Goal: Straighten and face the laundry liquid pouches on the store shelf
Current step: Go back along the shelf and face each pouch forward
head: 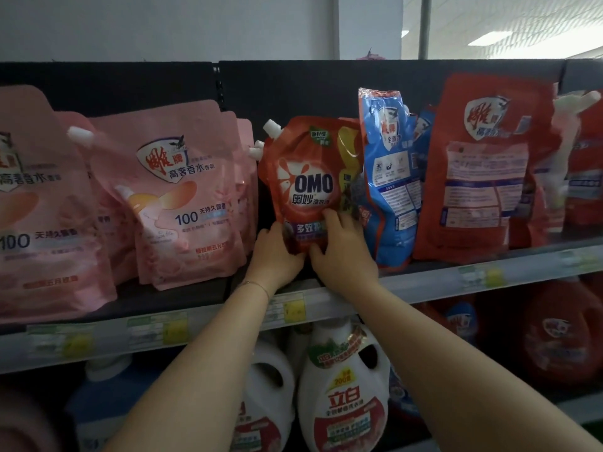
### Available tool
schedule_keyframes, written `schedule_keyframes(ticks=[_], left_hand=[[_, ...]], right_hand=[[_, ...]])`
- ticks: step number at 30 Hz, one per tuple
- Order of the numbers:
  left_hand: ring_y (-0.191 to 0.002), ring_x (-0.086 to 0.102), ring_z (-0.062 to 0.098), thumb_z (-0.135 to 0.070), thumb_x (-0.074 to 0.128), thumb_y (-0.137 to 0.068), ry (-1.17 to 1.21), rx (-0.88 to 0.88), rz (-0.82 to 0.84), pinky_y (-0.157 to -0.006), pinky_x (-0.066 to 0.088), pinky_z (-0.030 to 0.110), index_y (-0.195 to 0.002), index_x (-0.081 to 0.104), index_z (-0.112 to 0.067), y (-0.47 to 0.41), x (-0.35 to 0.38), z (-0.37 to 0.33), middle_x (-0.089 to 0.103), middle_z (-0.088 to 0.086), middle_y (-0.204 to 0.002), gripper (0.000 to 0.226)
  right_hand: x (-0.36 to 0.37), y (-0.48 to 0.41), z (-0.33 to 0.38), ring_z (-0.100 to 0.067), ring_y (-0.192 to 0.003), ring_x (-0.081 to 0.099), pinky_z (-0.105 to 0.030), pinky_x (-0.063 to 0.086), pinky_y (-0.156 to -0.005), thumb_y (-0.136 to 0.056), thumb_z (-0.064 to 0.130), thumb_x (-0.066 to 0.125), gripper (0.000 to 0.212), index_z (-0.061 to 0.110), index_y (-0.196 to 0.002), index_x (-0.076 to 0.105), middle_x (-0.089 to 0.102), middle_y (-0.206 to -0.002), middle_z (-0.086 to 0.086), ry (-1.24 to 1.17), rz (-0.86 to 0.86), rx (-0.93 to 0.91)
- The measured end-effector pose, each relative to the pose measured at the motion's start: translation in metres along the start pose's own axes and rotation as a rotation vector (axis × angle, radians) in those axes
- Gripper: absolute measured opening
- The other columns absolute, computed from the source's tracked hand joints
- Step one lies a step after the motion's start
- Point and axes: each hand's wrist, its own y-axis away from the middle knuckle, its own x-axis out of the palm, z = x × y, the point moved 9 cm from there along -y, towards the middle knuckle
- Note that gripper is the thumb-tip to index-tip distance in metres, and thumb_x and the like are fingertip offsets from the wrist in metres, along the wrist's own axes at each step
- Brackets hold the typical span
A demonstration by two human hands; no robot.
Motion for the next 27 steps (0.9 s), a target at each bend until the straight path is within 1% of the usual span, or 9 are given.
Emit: schedule_keyframes(ticks=[2,5,9,12,15,17,19,22,27], left_hand=[[-0.093,0.059,0.019,-0.053,0.057,-0.066,-0.005,-0.01,-0.019,-0.074,0.048,0.029,-0.099,0.057,-0.02,0.0,-0.001,-0.002,0.06,0.002,-0.095,0.047],[-0.094,0.053,0.016,-0.04,0.067,-0.079,0.006,-0.046,-0.067,-0.075,0.041,0.028,-0.084,0.055,-0.024,0.002,-0.006,-0.002,0.057,-0.002,-0.089,0.02],[-0.087,0.058,0.018,-0.037,0.064,-0.084,-0.029,-0.075,-0.183,-0.073,0.043,0.029,-0.077,0.061,-0.018,0.002,-0.016,0.007,0.062,0.007,-0.096,0.021],[-0.077,0.06,0.017,-0.04,0.059,-0.089,-0.029,-0.06,-0.283,-0.063,0.042,0.028,-0.073,0.061,-0.014,0.007,-0.027,0.003,0.063,0.005,-0.083,0.03],[-0.081,0.056,0.018,-0.038,0.054,-0.092,-0.086,-0.074,-0.384,-0.069,0.039,0.029,-0.078,0.058,-0.013,0.01,-0.042,0.0,0.059,0.004,-0.09,0.029],[-0.09,0.053,0.021,-0.038,0.051,-0.094,-0.091,-0.115,-0.444,-0.077,0.041,0.031,-0.085,0.057,-0.011,0.01,-0.048,0.003,0.056,0.008,-0.101,0.029],[-0.087,0.052,0.021,-0.036,0.049,-0.095,-0.148,-0.134,-0.454,-0.075,0.042,0.033,-0.087,0.055,-0.011,0.012,-0.048,-0.002,0.055,0.008,-0.101,0.027],[-0.082,0.055,0.021,-0.034,0.049,-0.095,-0.332,-0.045,-0.353,-0.074,0.05,0.039,-0.089,0.055,-0.015,0.014,-0.035,-0.025,0.057,0.003,-0.094,0.021],[-0.079,0.06,0.022,-0.032,0.049,-0.094,-0.394,0.115,-0.28,-0.071,0.052,0.039,-0.086,0.06,-0.016,0.023,-0.011,-0.079,0.064,0.002,-0.088,0.02]], right_hand=[[-0.007,0.004,0.003,-0.03,-0.124,0.036,-0.043,0.044,-0.095,-0.087,0.024,0.055,0.043,0.014,-0.127,0.043,0.046,-0.131,-0.01,0.019,-0.061,-0.011],[-0.009,0.005,0.003,-0.027,-0.12,0.038,-0.038,0.047,-0.088,-0.089,0.027,0.051,0.034,0.013,-0.12,0.044,0.045,-0.129,-0.008,0.048,-0.046,-0.024],[-0.012,0.001,0.003,-0.027,-0.119,0.039,-0.037,0.045,-0.088,-0.09,0.026,0.05,0.032,0.012,-0.119,0.046,0.043,-0.128,-0.008,0.078,0.04,-0.102],[-0.036,0.004,0.016,-0.025,-0.095,0.052,-0.031,0.04,-0.061,-0.086,0.021,0.05,0.018,0.009,-0.098,0.054,0.054,-0.103,-0.006,0.065,-0.015,-0.375],[-0.072,0.01,0.015,-0.025,-0.064,0.055,-0.024,0.031,-0.051,-0.079,0.021,0.045,0.019,0.008,-0.08,0.057,0.057,-0.075,-0.006,0.091,-0.155,-0.601],[-0.091,0.004,0.0,-0.023,-0.054,0.052,-0.022,0.029,-0.046,-0.079,0.022,0.046,0.017,0.009,-0.077,0.056,0.056,-0.067,-0.003,0.093,-0.173,-0.581],[-0.106,-0.005,-0.02,-0.022,-0.048,0.05,-0.025,0.032,-0.041,-0.081,0.024,0.052,0.015,0.011,-0.075,0.053,0.054,-0.063,-0.001,0.073,-0.184,-0.508],[-0.113,-0.017,-0.035,-0.023,-0.052,0.051,-0.028,0.037,-0.047,-0.087,0.037,0.057,0.032,0.013,-0.068,0.046,0.053,-0.065,-0.001,0.107,-0.122,-0.408],[-0.1,-0.04,-0.038,-0.017,-0.057,0.048,-0.027,0.03,-0.05,-0.087,0.069,0.042,0.055,0.019,-0.065,0.036,0.044,-0.061,0.004,0.295,0.062,-0.233]])
